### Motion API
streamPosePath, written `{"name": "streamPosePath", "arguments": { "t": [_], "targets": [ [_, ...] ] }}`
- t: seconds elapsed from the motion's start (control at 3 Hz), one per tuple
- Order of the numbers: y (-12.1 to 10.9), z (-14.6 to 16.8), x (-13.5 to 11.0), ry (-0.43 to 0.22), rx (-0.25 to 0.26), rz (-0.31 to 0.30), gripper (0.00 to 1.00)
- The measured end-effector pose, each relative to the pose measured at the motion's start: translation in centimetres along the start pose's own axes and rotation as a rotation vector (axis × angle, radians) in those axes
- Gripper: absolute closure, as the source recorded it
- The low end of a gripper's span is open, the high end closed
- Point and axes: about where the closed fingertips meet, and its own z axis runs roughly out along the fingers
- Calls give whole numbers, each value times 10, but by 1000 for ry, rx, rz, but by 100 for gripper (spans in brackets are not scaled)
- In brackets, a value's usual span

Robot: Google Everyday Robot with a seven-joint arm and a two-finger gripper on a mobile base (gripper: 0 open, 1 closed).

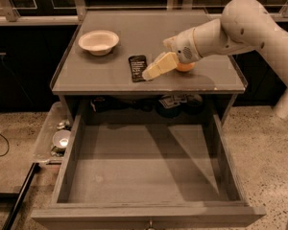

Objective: Place rxbar chocolate into top drawer

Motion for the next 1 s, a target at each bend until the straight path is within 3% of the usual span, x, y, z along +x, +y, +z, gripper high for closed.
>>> {"name": "streamPosePath", "arguments": {
  "t": [1.0],
  "targets": [
    [-20,27,10,167,87,12,0]
  ]
}}
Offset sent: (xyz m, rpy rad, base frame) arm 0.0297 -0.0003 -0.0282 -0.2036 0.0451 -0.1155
